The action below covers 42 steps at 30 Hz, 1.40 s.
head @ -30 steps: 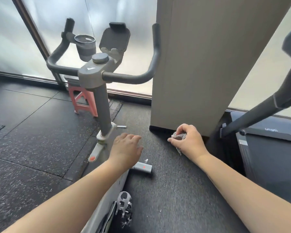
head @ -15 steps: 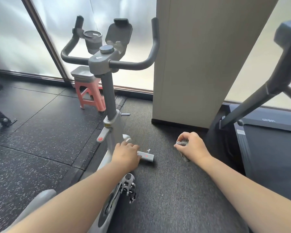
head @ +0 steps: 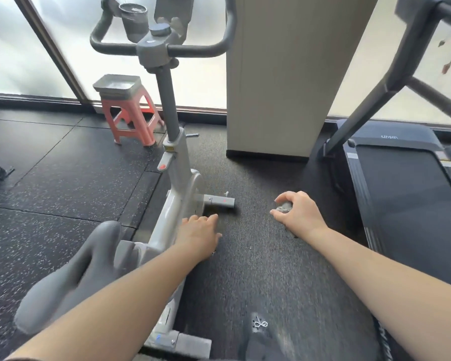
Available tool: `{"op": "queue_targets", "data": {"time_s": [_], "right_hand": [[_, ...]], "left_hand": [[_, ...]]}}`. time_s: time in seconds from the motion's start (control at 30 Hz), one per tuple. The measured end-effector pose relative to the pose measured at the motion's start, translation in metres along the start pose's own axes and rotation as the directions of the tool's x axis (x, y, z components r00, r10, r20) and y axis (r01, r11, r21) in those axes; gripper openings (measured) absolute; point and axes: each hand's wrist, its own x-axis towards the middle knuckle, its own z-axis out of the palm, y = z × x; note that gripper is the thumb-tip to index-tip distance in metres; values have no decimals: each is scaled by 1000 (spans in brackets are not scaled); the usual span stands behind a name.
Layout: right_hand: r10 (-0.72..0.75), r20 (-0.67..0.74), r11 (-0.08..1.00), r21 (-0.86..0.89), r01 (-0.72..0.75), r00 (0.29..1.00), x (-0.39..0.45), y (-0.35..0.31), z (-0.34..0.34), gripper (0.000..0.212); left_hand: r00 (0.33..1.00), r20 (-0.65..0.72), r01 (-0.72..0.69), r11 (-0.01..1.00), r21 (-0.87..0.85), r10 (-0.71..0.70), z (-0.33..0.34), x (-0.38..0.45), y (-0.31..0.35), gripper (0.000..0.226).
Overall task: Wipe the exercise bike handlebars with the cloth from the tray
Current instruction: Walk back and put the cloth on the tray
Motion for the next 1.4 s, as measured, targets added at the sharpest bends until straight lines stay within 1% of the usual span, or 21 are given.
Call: {"op": "queue_targets", "data": {"time_s": [0.07, 0.27, 0.37, 0.6, 0.73, 0.8, 0.87, 0.97, 1.07, 1.13, 1.27, 1.4], "right_hand": [[19, 13, 1000, 5, -19, 1000, -26, 7, 3, 18], [1, 55, 998, -61, 3, 998, -83, 31, 3, 22], [-3, 103, 999, -51, 8, 995, -111, 44, 6, 23], [-54, 215, 994, -82, 74, 975, -189, 78, 26, 21], [-84, 287, 985, -118, 123, 954, -237, 88, 49, 21], [-98, 329, 983, -113, 143, 939, -258, 86, 61, 21], [-133, 354, 970, -146, 195, 926, -276, 79, 73, 21], [-206, 379, 941, -175, 289, 902, -299, 61, 91, 22], [-238, 390, 940, -137, 311, 890, -320, 37, 108, 20], [-263, 401, 928, -145, 345, 877, -335, 18, 124, 20], [-320, 425, 910, -109, 399, 847, -374, -34, 167, 20], [-381, 449, 870, -121, 477, 808, -415, -93, 219, 17]], "left_hand": [[999, 37, -10, 1000, 14, 9, 11, -23, 8, 51], [999, -10, -52, 999, -4, 52, 39, -80, 32, 57], [998, -6, -55, 999, 1, 55, 58, -114, 42, 62], [997, 55, 50, 999, 14, -51, 99, -214, 77, 67], [990, 93, 109, 994, 12, -110, 122, -276, 97, 74], [985, 96, 146, 989, -1, -145, 129, -304, 101, 76], [983, 69, 172, 985, 0, -172, 134, -328, 98, 76], [975, 57, 213, 977, 8, -213, 140, -361, 84, 75], [961, 63, 269, 963, -10, -268, 146, -390, 58, 74], [951, 62, 304, 953, -9, -303, 148, -412, 36, 75], [927, 48, 373, 928, 11, -373, 151, -462, -18, 74], [910, 21, 413, 909, 52, -414, 151, -522, -82, 73]]}}
